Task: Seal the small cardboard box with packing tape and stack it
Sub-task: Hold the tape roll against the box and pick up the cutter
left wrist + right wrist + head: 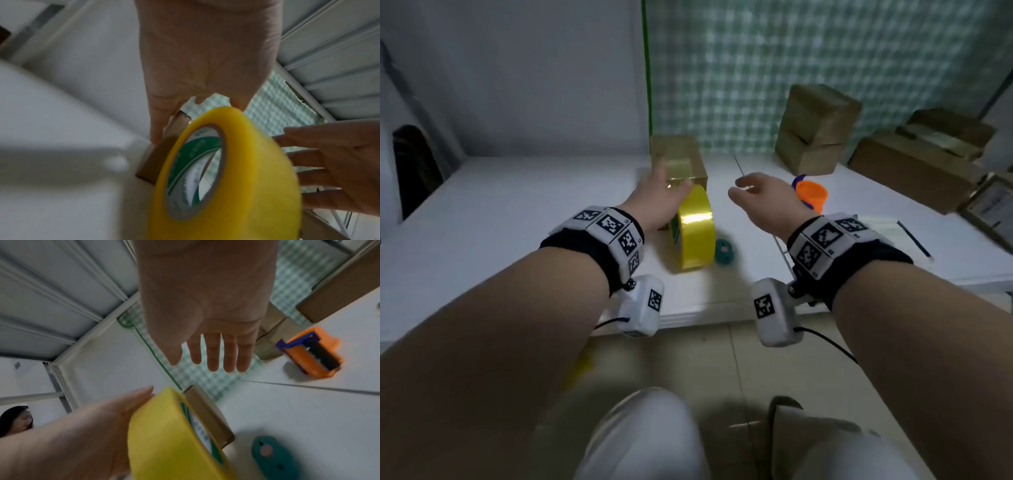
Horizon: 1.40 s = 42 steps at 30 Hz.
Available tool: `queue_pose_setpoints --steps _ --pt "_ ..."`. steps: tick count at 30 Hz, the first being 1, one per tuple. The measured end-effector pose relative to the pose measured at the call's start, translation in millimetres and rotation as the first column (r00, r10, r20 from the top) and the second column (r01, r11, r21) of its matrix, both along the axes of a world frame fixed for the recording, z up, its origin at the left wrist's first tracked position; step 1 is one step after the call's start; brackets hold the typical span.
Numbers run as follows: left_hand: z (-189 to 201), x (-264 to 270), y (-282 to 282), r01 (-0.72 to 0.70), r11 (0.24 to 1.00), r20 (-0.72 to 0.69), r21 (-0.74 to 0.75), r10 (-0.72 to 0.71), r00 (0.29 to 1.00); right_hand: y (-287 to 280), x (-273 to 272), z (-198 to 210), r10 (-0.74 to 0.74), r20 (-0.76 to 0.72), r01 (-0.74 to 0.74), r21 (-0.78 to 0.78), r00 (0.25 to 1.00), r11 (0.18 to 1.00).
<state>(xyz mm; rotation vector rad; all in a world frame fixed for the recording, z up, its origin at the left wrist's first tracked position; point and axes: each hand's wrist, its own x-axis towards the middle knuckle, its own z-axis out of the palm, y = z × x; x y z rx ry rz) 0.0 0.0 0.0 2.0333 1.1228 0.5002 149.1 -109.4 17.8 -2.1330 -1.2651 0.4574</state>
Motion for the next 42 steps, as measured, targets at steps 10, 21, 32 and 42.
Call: queue_pose_setpoints --steps 10,21,32,42 --pt "-1.9 17.7 32.1 0.25 0.913 0.119 -0.322 -0.223 0.968 68.3 12.5 -28.6 0.071 -0.282 -0.044 0.101 0.957 0.994" --pt "7.7 23.4 29.1 0.203 0.881 0.109 -0.428 -0.172 0.979 66.8 32.1 -20.3 -0.097 0.267 0.065 0.127 0.959 0.99" --pt "15.6 31.0 15.9 0.095 0.913 0.037 -0.397 -0.088 0.995 89.5 46.2 -34.7 0.325 0.408 -0.283 -0.162 0.853 0.945" --pt "13.3 39.3 14.9 0.094 0.942 -0.108 -0.322 -0.136 0.985 95.8 50.7 -40.6 0.298 0.416 -0.233 -0.201 0.859 0.952"
